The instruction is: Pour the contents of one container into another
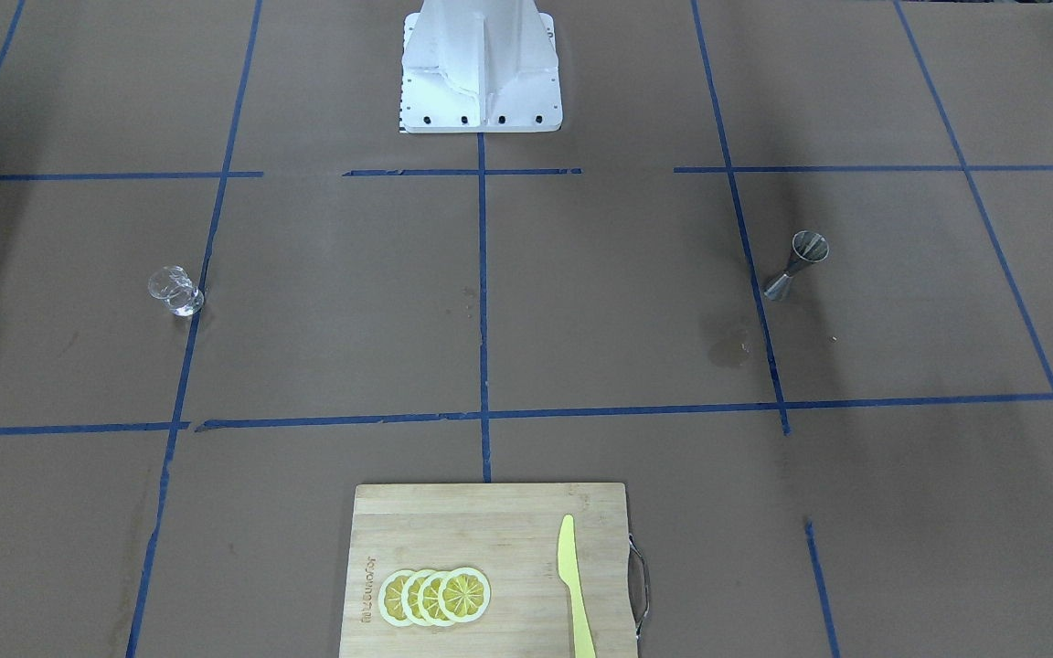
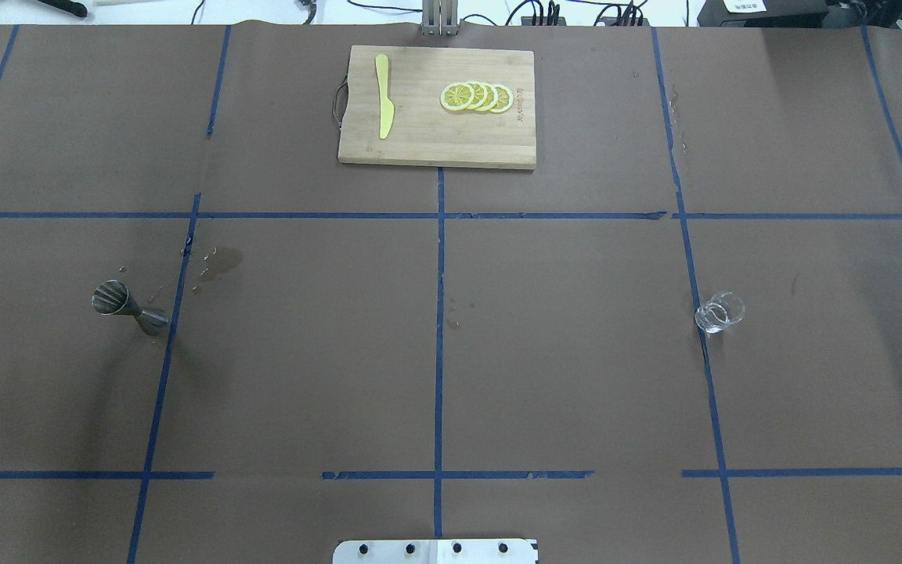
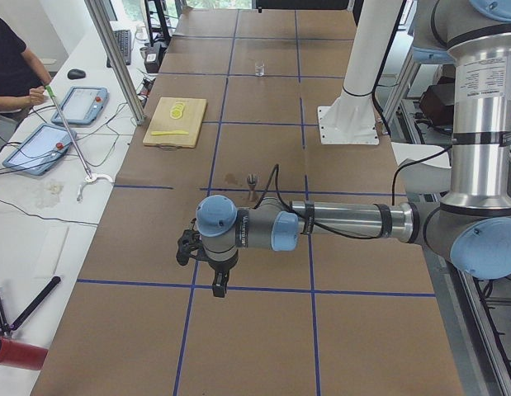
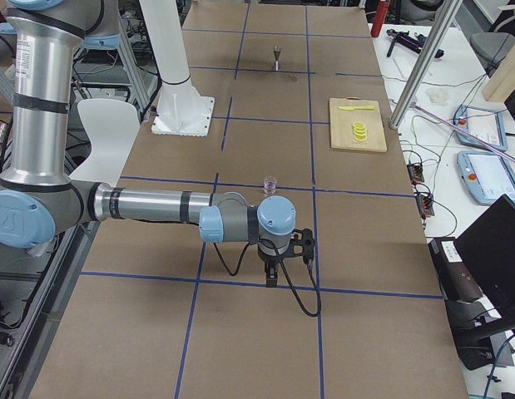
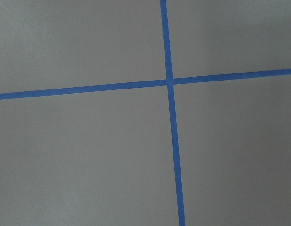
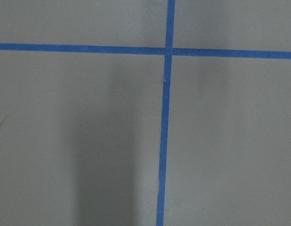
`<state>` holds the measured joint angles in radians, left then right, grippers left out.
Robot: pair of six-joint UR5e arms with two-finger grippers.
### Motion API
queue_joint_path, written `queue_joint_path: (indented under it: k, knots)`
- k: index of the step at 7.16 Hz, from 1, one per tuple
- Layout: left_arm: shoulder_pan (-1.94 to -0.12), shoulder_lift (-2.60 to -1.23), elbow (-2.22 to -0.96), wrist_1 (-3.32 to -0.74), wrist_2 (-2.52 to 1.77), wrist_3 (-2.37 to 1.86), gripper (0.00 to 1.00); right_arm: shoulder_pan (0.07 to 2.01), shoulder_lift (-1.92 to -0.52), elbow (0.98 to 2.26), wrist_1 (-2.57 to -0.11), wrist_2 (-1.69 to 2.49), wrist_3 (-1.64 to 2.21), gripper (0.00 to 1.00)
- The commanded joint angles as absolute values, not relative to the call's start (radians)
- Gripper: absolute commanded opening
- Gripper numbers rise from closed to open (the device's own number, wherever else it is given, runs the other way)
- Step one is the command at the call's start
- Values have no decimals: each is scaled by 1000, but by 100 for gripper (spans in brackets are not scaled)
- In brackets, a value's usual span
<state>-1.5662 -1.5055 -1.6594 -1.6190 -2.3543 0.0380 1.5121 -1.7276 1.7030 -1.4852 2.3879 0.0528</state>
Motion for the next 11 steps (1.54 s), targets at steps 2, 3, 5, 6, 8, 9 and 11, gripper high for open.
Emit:
queue_joint_path:
  k: [2,3,5,6,8,9,11]
  knots:
    - [-1563,-1505,-1707,-1617,-2361,38,100,1512,-1730,1706,-1485,2388,64,100]
    - [-1563,-1505,-1712,-1617,-2361,28,100,1513,-1730,1710,-1485,2393,60,100]
    - [-1562,-1482,-1710,-1618,-2362,26,100,1513,-1727,1718,-1485,2391,64,100]
    - [-1562,-1482,-1700,-1623,-2362,26,100,1511,-1720,1715,-1485,2391,69,100]
    - [-1562,-1482,-1695,-1624,-2381,29,100,1511,-1717,1697,-1485,2387,67,100]
    - [-1560,-1483,-1695,-1626,-2393,31,100,1511,-1717,1697,-1485,2388,66,100]
    - [-1555,-1483,-1695,-1687,-2437,26,100,1511,-1716,1675,-1412,2387,66,100]
